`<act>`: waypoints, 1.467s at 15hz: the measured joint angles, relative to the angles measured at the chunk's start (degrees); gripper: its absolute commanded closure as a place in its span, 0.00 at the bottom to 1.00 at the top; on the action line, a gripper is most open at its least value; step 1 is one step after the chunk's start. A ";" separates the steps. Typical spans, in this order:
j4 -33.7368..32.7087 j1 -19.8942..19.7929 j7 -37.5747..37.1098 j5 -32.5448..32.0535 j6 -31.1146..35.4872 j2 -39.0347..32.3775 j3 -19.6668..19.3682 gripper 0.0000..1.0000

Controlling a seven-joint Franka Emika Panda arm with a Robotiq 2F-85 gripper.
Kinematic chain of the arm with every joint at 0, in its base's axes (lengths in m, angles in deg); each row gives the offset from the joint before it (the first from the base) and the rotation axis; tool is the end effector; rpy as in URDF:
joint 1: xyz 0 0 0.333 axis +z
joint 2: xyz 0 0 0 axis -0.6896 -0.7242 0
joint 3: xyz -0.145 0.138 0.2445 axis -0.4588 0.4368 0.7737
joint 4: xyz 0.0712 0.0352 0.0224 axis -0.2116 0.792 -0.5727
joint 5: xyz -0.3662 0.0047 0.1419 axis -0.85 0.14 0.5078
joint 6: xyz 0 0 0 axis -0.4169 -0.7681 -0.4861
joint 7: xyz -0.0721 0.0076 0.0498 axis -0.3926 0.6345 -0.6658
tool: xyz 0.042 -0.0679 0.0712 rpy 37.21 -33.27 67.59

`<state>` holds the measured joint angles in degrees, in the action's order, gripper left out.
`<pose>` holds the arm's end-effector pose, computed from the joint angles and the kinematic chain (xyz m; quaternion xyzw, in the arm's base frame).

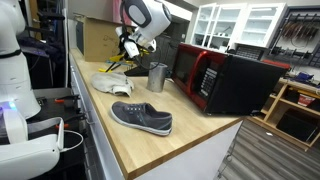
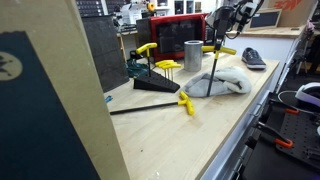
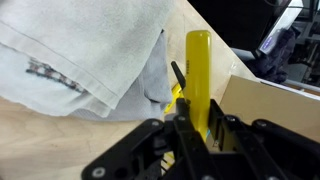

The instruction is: Lift the biggest hammer from the holder and place it on the grey towel

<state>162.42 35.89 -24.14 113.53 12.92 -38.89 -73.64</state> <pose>0.4571 -0.0775 0.3463 -0.8963 -0.2094 0.0217 0.3904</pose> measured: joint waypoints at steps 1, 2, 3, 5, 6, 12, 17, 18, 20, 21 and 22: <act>0.38 0.00 0.00 0.01 0.00 0.00 0.00 0.49; 0.72 0.00 0.00 0.06 0.00 0.00 0.00 0.49; 1.03 -0.02 0.00 0.22 0.00 0.00 0.00 0.44; 1.28 -0.13 0.00 0.54 -0.01 0.01 0.00 0.29; 1.27 -0.17 0.00 0.88 -0.01 0.08 0.00 0.22; -0.89 0.03 0.00 2.01 -0.01 2.55 0.39 0.00; -6.01 1.86 -1.20 -4.20 -0.01 5.30 2.92 0.00; -7.27 2.48 -1.53 -5.97 -0.01 5.51 3.54 0.00; -9.71 3.81 -2.48 -9.62 0.00 5.58 4.76 0.00; -10.84 4.42 -2.89 -11.53 0.09 5.56 5.42 0.00; -11.86 5.10 -3.32 -13.47 0.25 5.55 6.00 0.00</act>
<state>150.56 40.99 -27.46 100.06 13.17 -33.34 -67.64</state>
